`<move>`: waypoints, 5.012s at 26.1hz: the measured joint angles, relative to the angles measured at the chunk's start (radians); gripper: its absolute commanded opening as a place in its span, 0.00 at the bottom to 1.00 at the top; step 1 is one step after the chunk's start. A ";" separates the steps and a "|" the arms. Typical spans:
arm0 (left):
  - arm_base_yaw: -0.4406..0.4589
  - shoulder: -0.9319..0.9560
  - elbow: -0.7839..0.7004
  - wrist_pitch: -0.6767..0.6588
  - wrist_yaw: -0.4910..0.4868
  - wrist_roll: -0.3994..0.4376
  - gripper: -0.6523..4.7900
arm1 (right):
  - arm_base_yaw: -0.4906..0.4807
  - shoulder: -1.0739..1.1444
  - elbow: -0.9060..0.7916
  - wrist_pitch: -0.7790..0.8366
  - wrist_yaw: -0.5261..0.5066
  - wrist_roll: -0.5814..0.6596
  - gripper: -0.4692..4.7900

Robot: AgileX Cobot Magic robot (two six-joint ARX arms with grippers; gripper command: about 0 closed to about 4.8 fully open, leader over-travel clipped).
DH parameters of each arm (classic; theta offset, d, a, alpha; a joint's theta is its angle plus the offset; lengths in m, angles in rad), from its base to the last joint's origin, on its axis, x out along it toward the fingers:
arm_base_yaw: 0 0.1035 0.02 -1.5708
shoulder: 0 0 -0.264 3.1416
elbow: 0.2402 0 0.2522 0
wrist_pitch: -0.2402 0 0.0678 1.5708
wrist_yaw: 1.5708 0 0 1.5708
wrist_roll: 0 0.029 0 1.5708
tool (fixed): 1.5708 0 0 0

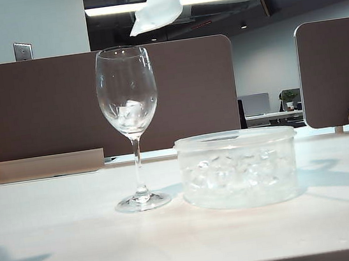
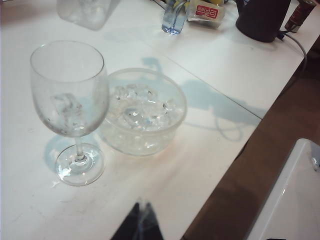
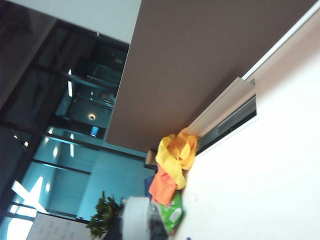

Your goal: Pick up an ice shovel filled with ice cubes and pour the ice from the shovel into the glass.

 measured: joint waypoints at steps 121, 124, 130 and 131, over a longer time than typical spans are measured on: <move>0.000 0.000 0.000 0.000 0.000 0.000 0.11 | -0.042 0.032 -0.372 0.143 0.114 -0.461 0.79; 0.000 0.000 0.000 0.000 0.000 0.000 0.11 | -0.043 -0.044 -0.372 0.033 0.219 -0.542 0.79; 0.000 0.000 0.000 0.000 0.000 0.000 0.11 | -0.046 -0.117 -0.372 -0.063 0.245 -0.630 0.77; 0.000 0.000 0.000 0.000 0.000 0.000 0.11 | -0.046 -0.138 -0.372 -0.082 0.255 -0.634 0.71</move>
